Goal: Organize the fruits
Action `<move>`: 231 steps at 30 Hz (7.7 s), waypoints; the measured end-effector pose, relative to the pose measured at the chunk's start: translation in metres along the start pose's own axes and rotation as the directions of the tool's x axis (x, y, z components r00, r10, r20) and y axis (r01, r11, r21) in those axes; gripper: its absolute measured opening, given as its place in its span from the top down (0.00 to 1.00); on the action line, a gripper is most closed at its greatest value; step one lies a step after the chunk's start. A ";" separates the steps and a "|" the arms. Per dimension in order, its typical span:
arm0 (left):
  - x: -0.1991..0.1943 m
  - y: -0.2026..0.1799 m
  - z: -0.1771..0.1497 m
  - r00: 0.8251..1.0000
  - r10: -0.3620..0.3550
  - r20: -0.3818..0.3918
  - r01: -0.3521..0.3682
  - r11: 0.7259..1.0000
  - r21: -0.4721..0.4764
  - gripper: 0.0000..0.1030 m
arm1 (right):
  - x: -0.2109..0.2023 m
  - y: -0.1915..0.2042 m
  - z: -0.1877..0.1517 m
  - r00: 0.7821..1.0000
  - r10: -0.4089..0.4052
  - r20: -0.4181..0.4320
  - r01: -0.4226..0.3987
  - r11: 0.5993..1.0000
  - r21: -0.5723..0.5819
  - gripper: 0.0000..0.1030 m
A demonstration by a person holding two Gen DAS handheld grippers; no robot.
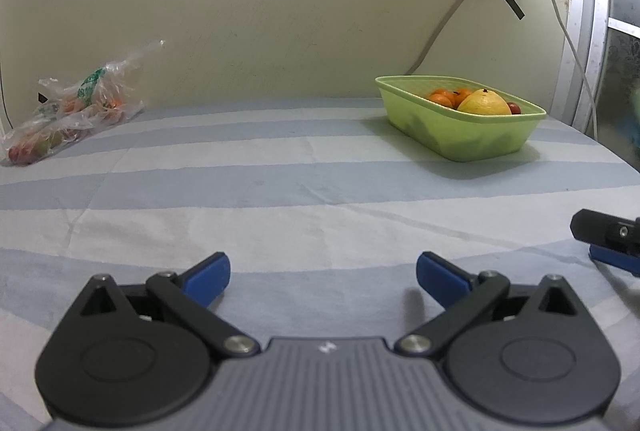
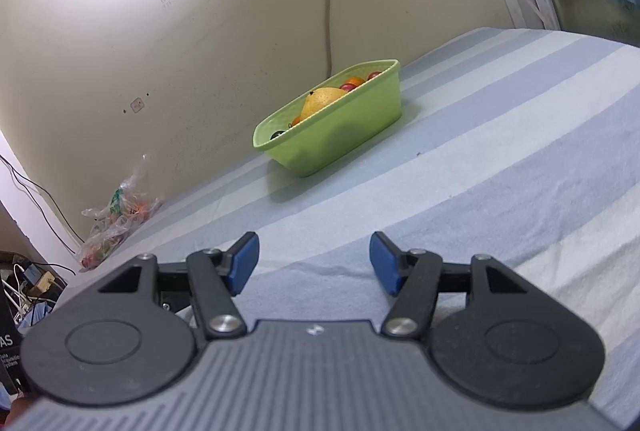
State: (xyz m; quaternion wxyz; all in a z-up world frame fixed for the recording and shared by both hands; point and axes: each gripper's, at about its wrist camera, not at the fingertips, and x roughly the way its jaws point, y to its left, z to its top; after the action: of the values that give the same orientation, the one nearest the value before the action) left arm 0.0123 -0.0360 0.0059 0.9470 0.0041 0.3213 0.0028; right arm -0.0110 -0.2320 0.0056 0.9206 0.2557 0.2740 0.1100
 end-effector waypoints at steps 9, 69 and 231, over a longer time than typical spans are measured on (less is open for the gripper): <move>-0.001 -0.005 0.000 1.000 0.021 0.009 -0.021 0.999 0.038 0.00 | -0.001 0.000 -0.001 1.000 0.001 -0.001 -0.001 1.000 0.008 0.38; -0.009 -0.015 -0.003 0.995 0.080 0.065 -0.088 0.989 0.120 0.00 | -0.004 0.001 -0.004 1.000 -0.003 0.014 0.003 0.999 0.036 0.29; -0.015 0.005 0.009 1.000 -0.005 -0.010 0.005 0.999 -0.045 0.00 | -0.013 0.023 -0.017 0.996 -0.049 0.076 0.053 0.997 -0.050 0.16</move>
State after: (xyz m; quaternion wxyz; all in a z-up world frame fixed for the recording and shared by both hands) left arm 0.0057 -0.0315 0.0223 0.9452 -0.0179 0.3259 0.0077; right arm -0.0323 -0.2105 0.0113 0.9391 0.2285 0.2427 0.0840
